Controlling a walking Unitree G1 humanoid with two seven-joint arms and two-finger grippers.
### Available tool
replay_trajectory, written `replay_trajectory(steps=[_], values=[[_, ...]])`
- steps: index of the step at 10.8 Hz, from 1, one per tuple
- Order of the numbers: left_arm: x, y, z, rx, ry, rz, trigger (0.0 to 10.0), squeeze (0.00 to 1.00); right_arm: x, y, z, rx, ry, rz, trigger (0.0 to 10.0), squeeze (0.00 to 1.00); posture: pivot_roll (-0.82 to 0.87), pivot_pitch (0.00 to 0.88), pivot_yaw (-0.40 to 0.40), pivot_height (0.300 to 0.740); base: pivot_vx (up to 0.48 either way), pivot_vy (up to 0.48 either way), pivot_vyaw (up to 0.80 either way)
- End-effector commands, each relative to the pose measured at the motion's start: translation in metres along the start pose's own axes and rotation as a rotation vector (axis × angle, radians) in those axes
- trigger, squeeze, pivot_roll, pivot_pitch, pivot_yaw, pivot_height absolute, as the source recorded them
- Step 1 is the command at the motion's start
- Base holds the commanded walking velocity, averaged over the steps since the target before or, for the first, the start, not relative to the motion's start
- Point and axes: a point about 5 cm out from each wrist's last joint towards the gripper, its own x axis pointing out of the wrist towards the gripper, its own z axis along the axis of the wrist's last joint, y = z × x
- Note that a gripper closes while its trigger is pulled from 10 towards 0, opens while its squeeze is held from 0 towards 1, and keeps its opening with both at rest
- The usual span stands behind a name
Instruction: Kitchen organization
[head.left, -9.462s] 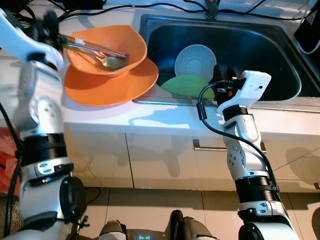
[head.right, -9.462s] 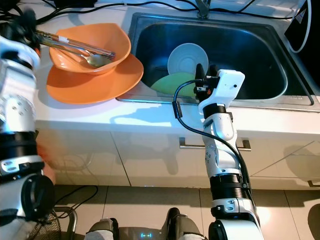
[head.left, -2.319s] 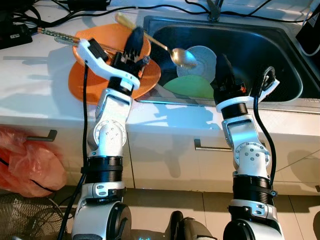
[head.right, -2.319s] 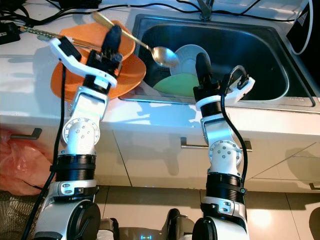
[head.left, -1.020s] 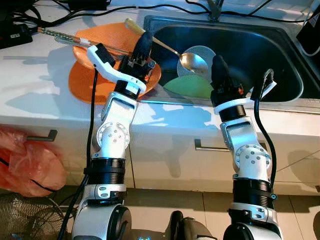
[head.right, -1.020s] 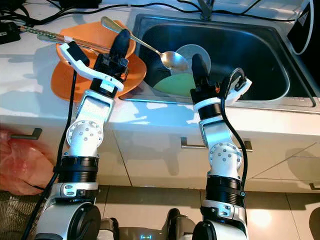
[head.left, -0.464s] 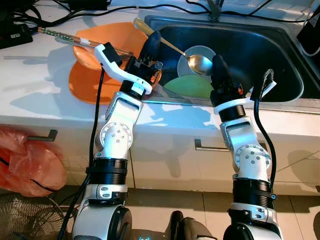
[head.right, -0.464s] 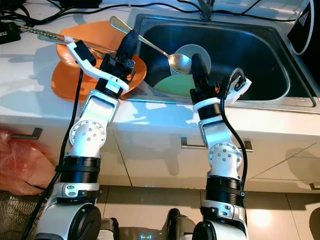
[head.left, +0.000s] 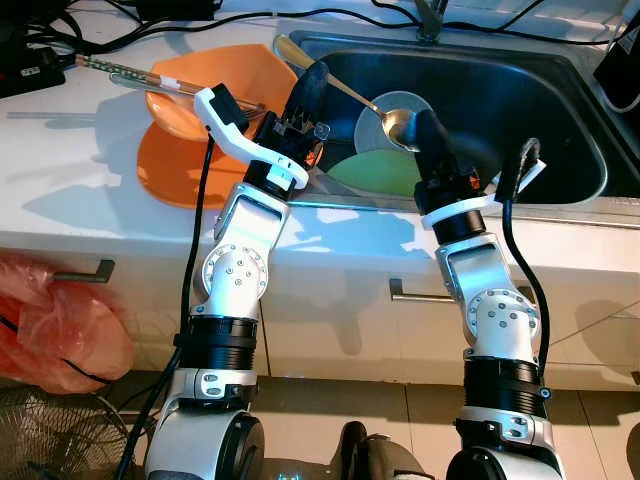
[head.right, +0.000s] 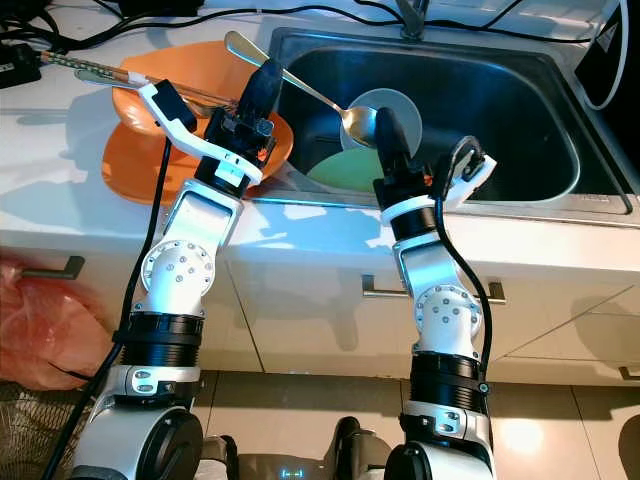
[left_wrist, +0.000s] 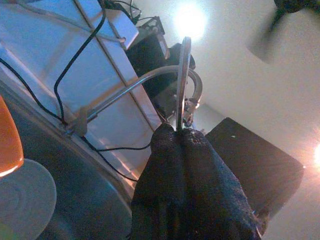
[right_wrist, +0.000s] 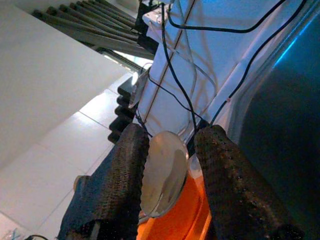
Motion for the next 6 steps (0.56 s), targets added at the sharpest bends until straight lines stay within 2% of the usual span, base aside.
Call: replay_trajectory(steps=[1, 2, 6], values=[[0.0133, -0.0285, -0.0298, -0.136, 0.001, -0.081, 10.0, 0.00, -0.0023, 0.0033, -0.0013, 0.007, -0.008, 0.017, 3.2, 0.00, 0.10, 0.165, -0.047, 0.740, 0.000, 0.000, 0.00], [0.0130, -0.0283, -0.0299, -0.132, 0.004, -0.079, 10.0, 0.00, -0.0025, 0.0037, -0.0015, 0.009, -0.007, 0.019, 0.0, 0.00, 0.10, 0.166, -0.047, 0.740, 0.000, 0.000, 0.00], [0.0132, -0.0277, -0.0312, -0.119, 0.013, -0.074, 10.0, 0.00, -0.0029, 0.0049, -0.0011, 0.015, -0.011, 0.029, 0.0, 0.00, 0.10, 0.172, -0.048, 0.740, 0.000, 0.000, 0.00]])
